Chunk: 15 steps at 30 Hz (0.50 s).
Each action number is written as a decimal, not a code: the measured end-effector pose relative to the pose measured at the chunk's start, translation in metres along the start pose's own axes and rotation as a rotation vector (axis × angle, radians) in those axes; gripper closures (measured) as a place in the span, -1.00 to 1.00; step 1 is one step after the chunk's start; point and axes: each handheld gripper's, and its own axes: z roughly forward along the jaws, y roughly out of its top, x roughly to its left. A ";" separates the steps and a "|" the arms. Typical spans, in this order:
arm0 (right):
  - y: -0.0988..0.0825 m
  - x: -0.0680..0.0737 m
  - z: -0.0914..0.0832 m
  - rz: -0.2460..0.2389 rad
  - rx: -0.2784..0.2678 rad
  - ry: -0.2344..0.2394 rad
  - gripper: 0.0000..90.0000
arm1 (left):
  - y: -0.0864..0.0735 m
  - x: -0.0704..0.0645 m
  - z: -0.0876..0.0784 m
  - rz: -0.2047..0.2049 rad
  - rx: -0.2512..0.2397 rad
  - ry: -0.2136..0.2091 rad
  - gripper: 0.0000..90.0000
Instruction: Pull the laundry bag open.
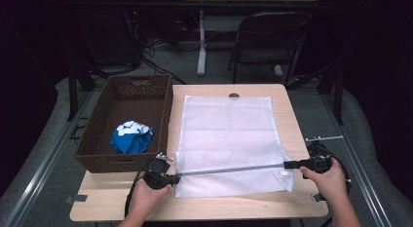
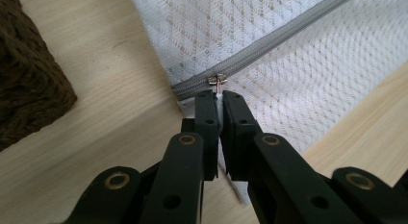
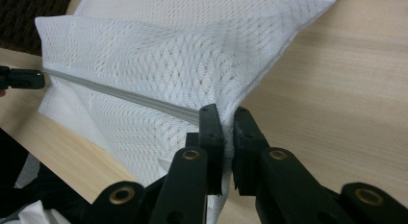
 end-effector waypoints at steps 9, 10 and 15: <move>-0.001 -0.009 -0.002 0.018 -0.003 -0.011 0.89 | -0.001 -0.002 0.000 0.007 0.001 0.004 0.92; -0.001 -0.010 -0.003 0.017 -0.003 -0.011 0.88 | -0.001 -0.002 0.000 0.007 -0.002 0.006 0.92; -0.001 -0.012 -0.003 0.029 -0.003 -0.015 0.88 | -0.002 -0.002 -0.001 0.003 -0.005 0.002 0.92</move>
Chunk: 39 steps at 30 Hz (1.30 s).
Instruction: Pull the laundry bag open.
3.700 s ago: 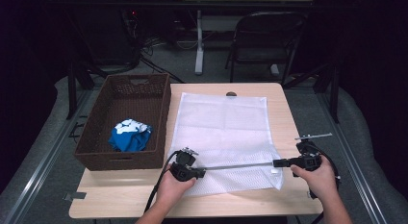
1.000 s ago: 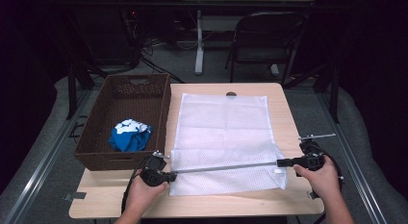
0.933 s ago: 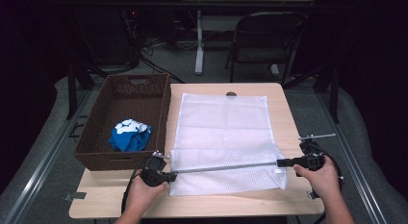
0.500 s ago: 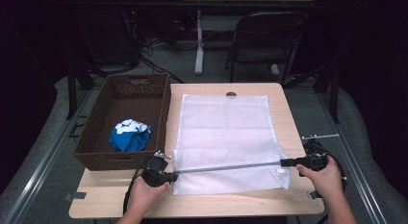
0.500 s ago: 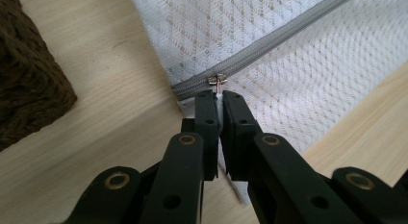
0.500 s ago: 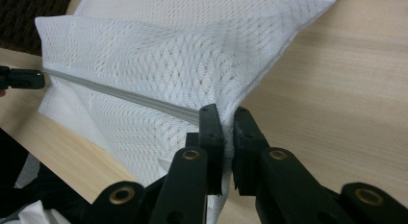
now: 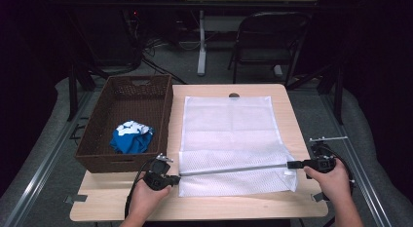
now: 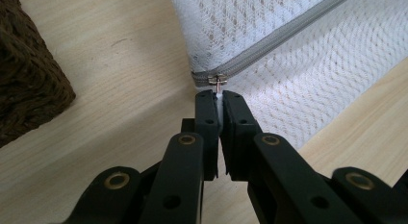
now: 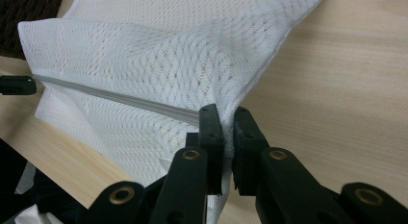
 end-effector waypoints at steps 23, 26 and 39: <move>-0.006 0.002 0.016 -0.010 0.072 -0.020 0.88 | -0.008 -0.005 -0.006 0.016 -0.005 0.024 0.91; -0.007 0.004 0.018 -0.013 0.084 -0.019 0.88 | -0.010 -0.006 -0.008 0.015 -0.007 0.030 0.91; -0.019 0.010 0.031 -0.067 0.112 -0.054 0.85 | -0.017 -0.004 -0.009 0.014 -0.003 0.023 0.90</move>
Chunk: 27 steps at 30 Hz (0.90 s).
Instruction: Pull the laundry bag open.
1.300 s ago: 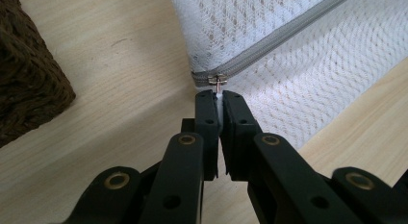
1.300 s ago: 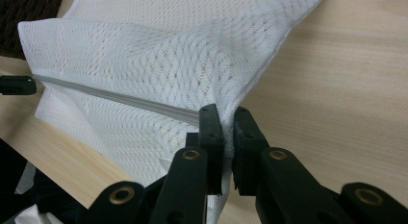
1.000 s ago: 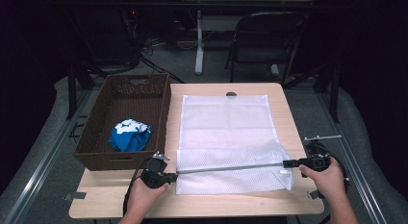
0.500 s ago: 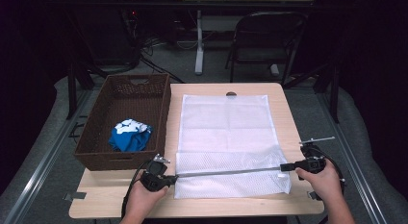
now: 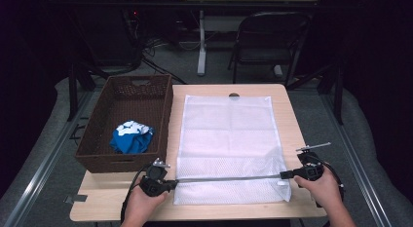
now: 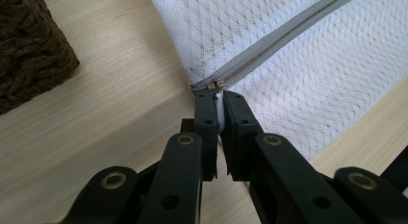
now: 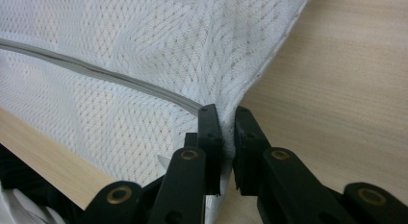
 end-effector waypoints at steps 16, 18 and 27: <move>-0.019 -0.001 -0.003 -0.059 -0.108 -0.045 0.15 | -0.004 -0.009 -0.003 0.014 -0.060 -0.013 0.51; -0.021 -0.001 -0.003 -0.084 -0.111 -0.060 0.14 | -0.003 -0.011 -0.004 0.023 -0.068 -0.005 0.47; -0.022 -0.004 -0.014 -0.131 -0.154 -0.141 0.02 | -0.002 -0.016 -0.011 0.076 -0.110 0.003 0.29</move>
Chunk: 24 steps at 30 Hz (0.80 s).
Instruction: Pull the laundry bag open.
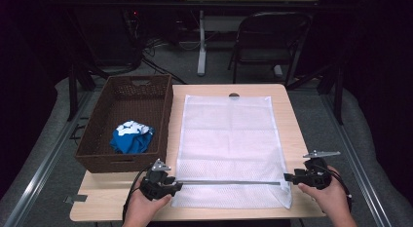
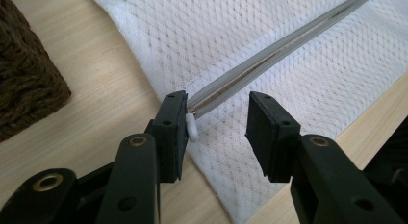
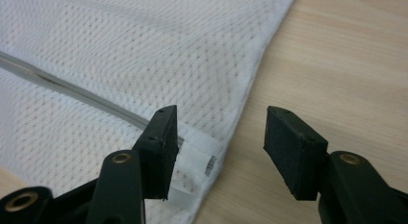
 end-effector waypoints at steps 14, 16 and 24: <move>0.008 0.025 0.011 -0.160 -0.086 -0.032 0.29 | 0.016 -0.008 0.012 0.077 -0.064 0.033 0.19; 0.009 0.027 0.016 -0.160 -0.101 -0.029 0.34 | 0.019 -0.009 0.017 0.080 -0.059 0.033 0.20; 0.005 0.031 0.039 -0.182 -0.062 -0.059 0.28 | 0.025 -0.012 0.036 0.112 -0.023 0.055 0.20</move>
